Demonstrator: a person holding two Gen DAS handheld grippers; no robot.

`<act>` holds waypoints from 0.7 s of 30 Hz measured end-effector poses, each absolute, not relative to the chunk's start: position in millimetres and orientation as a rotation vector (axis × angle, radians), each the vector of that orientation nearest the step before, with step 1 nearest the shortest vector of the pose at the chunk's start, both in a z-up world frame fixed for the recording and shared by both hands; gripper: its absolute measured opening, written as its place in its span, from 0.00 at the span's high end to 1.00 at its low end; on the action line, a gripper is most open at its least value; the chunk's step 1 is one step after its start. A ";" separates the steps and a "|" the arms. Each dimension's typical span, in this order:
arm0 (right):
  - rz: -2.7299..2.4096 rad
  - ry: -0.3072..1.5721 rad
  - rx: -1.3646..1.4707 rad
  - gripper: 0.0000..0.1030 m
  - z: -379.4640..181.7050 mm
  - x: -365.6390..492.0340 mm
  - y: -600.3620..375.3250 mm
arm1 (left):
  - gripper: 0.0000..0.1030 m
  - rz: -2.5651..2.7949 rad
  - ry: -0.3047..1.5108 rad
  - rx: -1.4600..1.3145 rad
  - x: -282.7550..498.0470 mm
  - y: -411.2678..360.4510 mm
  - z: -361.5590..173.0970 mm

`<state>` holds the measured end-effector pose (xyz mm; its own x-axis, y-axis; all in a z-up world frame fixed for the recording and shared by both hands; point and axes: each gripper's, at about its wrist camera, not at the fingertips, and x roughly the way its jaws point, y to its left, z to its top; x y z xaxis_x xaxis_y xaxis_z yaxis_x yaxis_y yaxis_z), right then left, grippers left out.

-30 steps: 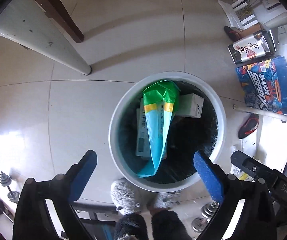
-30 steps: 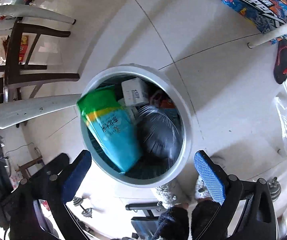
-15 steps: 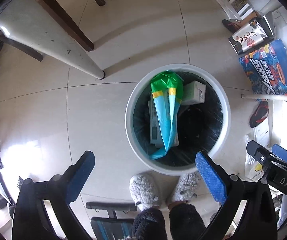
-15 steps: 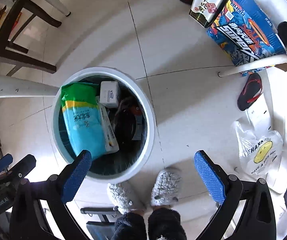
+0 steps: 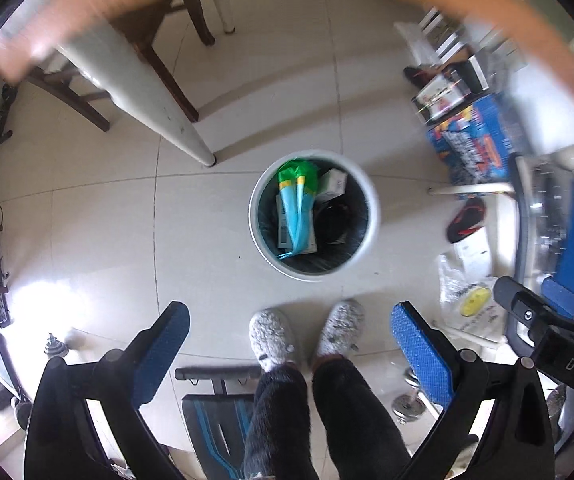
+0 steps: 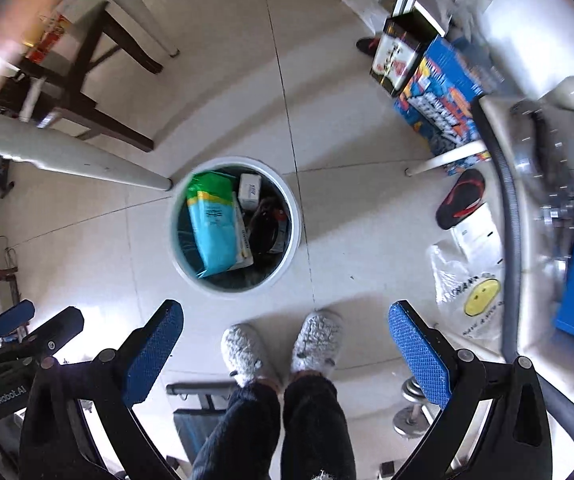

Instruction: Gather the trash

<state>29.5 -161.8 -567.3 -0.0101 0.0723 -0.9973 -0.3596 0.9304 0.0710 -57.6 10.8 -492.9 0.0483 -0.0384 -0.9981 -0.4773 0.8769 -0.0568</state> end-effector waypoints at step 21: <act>0.606 1.430 -0.085 0.00 -189.0 -24.5 -192.4 | 0.00 0.154 1.230 -0.576 -111.3 -1.8 -185.5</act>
